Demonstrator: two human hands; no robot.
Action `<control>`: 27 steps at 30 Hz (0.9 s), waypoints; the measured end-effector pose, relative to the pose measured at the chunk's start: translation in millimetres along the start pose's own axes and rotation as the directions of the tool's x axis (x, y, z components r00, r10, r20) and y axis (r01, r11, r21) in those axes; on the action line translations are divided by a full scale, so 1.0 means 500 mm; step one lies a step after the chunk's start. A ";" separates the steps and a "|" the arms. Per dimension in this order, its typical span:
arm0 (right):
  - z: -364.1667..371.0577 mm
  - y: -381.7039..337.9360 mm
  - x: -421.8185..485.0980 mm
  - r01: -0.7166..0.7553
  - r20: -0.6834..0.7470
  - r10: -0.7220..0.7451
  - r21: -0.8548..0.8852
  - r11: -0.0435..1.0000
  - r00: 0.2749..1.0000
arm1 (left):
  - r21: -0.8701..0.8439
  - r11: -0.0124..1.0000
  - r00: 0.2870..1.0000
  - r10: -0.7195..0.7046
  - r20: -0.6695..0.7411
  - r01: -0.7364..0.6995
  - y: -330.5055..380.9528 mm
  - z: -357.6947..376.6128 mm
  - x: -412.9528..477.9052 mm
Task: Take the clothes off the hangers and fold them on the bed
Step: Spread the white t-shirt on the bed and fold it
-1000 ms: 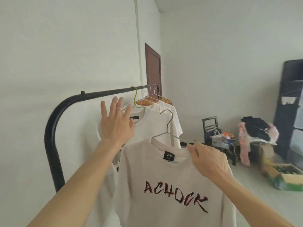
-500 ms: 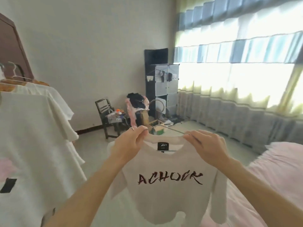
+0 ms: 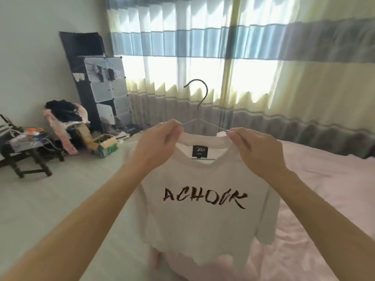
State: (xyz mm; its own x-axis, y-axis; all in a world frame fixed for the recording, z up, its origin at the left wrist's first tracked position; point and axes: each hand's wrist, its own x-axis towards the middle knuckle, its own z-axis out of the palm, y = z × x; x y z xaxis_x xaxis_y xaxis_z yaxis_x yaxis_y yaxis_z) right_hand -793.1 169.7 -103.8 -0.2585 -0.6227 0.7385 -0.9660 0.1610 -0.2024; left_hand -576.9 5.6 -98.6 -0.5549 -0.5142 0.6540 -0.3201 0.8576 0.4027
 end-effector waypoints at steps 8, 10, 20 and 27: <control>-0.229 0.188 -0.141 -0.060 -0.032 0.057 -0.128 0.990 0.998 | -0.149 0.987 0.994 0.078 0.080 -0.066 0.249 0.143 -0.017; -0.273 0.228 -0.173 -0.084 -0.078 0.070 -0.201 0.976 0.995 | -0.105 0.989 0.990 0.116 0.077 -0.107 0.279 0.181 -0.022; -0.286 0.457 -0.234 -0.334 0.050 0.358 -0.262 0.905 0.932 | 0.091 0.995 0.967 0.015 0.256 -0.039 0.290 0.400 0.043; -0.148 0.656 -0.150 -0.368 0.085 0.401 -0.261 0.893 0.912 | 0.038 0.998 0.933 0.026 0.360 -0.042 0.212 0.592 0.214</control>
State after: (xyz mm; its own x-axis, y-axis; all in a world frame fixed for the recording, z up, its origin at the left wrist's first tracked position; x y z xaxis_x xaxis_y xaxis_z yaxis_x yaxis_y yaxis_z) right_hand -1091.0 325.6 -178.0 -0.6223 -0.5688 0.5378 -0.7690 0.5725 -0.2843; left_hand -897.6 45.5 -175.7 -0.8023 -0.4523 0.3895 -0.3255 0.8785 0.3497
